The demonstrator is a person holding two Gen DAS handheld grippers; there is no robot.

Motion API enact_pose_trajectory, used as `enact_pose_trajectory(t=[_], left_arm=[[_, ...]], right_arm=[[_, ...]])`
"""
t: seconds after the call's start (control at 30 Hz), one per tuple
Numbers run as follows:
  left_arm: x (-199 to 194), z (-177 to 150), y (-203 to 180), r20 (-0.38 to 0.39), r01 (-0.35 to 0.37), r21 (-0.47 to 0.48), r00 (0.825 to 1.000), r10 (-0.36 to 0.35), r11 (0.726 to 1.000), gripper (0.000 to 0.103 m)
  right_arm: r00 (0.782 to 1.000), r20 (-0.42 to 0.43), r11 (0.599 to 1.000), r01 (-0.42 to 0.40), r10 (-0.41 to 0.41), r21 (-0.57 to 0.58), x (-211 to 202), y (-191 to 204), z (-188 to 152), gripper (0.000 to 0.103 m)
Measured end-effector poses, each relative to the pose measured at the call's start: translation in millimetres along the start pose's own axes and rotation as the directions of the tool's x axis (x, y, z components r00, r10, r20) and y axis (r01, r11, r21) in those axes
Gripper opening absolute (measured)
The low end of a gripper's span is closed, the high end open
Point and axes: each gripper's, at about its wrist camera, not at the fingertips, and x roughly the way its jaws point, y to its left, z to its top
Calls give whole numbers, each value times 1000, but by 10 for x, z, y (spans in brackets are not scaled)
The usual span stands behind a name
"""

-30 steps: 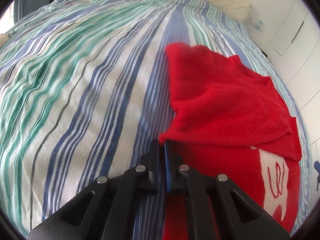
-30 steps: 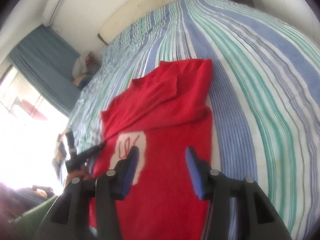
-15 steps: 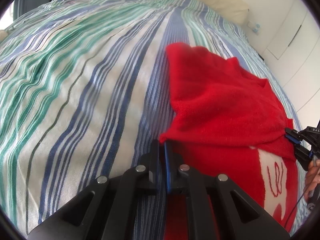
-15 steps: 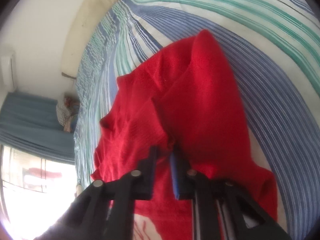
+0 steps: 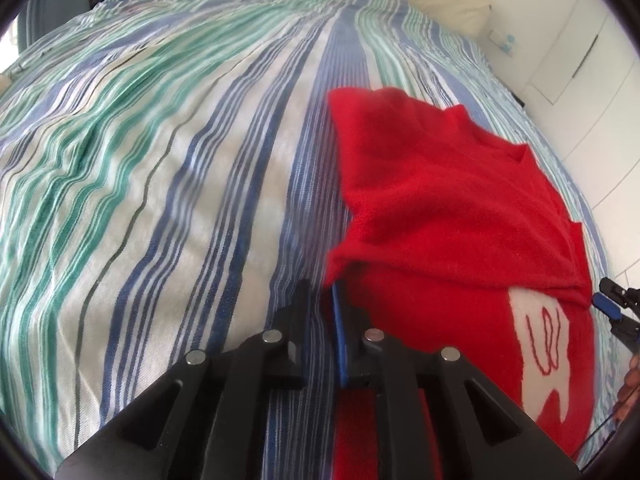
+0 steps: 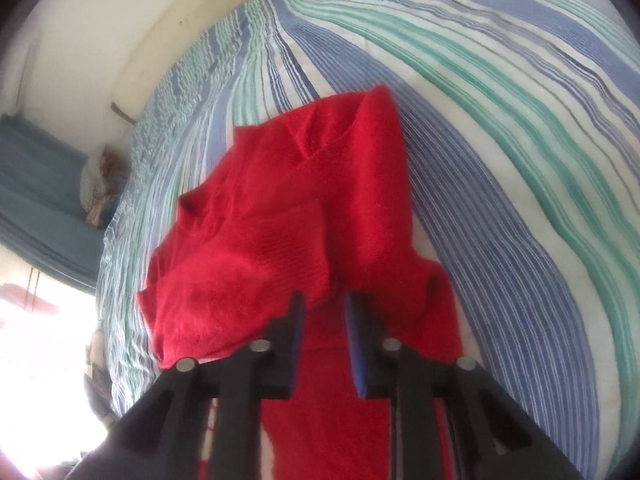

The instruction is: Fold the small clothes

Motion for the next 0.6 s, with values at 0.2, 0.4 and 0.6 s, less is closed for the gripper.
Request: enact_pose_trajectory(t=[0.2, 0.4, 0.6], left_arm=[[-528, -317, 13, -40, -10, 34, 999, 12, 999, 70], [-879, -899, -219, -117, 17, 105, 993, -4, 994, 86], [-869, -1383, -527, -129, -147, 298, 973, 193, 943, 86]], right_arm=[[998, 51, 939, 42, -27, -341, -676, 42, -416, 51], [997, -1, 823, 63, -78, -565, -983, -143, -1202, 51], [988, -41, 788, 97, -152, -608, -990, -365, -1819, 52]])
